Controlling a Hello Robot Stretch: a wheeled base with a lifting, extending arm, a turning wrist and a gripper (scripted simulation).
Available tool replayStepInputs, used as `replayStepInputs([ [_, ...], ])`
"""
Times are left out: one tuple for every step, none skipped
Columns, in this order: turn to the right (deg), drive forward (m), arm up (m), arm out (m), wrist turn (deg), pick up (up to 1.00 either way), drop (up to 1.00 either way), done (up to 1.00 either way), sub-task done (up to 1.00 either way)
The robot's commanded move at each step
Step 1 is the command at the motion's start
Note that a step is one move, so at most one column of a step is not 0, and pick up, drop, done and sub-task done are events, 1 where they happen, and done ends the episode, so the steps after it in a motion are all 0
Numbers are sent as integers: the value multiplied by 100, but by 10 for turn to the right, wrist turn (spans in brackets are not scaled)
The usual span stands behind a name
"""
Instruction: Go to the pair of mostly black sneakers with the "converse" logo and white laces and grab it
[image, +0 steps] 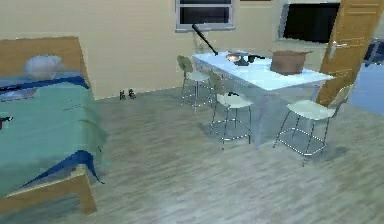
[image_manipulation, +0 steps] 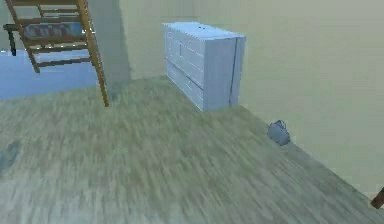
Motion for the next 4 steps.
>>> replayStepInputs([
  [0,100,0,0,0,0,0,0,0],
  [-60,0,0,0,0,0,0,0,0],
  [0,30,0,0,0,0,0,0,0],
  [-240,0,0,0,0,0,0,0,0],
])
